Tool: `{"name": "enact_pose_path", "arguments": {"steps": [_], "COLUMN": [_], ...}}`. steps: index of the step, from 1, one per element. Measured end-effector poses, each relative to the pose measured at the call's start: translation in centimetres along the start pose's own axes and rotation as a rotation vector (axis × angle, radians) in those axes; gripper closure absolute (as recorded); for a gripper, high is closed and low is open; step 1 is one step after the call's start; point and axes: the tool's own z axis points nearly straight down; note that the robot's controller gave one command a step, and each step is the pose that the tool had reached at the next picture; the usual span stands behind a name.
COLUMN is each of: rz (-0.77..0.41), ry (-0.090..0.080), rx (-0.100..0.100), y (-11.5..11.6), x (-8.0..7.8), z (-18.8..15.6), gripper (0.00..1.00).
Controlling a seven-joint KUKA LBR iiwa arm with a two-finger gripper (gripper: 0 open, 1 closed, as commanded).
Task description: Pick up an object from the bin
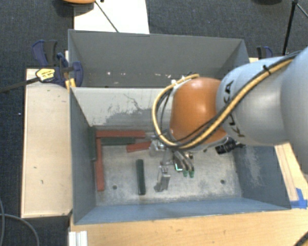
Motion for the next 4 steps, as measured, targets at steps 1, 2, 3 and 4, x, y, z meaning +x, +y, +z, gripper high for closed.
{"name": "enact_pose_path", "arguments": {"steps": [1, 2, 3, 4], "rz": [0.004, -0.174, -0.359, -0.444], "ry": [-0.007, -0.014, -0.005, -0.008], "rx": [-0.001, 0.000, 0.001, 0.000], "y": [0.0, 1.0, 3.1, 3.6], "x": [-0.2, -0.1, 1.2, 1.1], "z": [-0.4, 2.0, 4.9, 5.4], "gripper": [0.00, 0.00, 0.00, 0.00]}}
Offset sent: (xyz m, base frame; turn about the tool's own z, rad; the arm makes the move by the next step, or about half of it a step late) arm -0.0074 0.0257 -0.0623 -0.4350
